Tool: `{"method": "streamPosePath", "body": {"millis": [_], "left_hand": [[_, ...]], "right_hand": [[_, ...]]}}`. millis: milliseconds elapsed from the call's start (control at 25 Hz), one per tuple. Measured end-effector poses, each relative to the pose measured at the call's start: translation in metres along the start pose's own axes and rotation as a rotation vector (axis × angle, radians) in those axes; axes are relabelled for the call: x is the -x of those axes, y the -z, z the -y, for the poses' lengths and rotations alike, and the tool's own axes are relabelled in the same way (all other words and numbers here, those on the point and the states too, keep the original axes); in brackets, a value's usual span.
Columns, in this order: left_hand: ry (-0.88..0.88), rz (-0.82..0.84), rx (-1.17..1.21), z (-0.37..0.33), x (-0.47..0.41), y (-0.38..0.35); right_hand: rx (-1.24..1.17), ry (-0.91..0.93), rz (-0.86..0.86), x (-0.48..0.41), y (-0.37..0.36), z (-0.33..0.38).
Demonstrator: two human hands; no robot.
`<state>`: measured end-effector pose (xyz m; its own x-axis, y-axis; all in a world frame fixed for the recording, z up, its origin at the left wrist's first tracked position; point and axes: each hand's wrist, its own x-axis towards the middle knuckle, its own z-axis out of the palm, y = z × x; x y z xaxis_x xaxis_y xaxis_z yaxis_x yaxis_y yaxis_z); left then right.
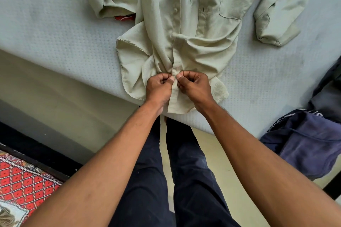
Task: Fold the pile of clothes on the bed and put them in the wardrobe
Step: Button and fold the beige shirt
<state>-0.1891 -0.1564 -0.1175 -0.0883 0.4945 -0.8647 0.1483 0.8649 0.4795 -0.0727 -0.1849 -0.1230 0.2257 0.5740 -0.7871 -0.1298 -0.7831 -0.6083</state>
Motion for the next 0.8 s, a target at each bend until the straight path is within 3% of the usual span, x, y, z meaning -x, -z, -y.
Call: {"method": "streamPosePath", "body": {"millis": [200,440,560,800], "left_hand": [[-0.003,-0.015,-0.015,0.001,0.0,0.0],[-0.015,-0.028,-0.025,0.002,0.004,0.0],[0.069,0.092,0.101,-0.006,0.003,0.009],[0.065,0.071,-0.058,-0.01,-0.001,0.009]], "right_hand": [[-0.087,-0.022,-0.035,0.003,-0.001,0.0],[0.02,0.095,-0.032,0.008,-0.004,-0.008],[-0.158,-0.015,0.01,0.007,0.0,-0.006],[-0.217,-0.032,0.072,0.002,0.002,-0.01]]}}
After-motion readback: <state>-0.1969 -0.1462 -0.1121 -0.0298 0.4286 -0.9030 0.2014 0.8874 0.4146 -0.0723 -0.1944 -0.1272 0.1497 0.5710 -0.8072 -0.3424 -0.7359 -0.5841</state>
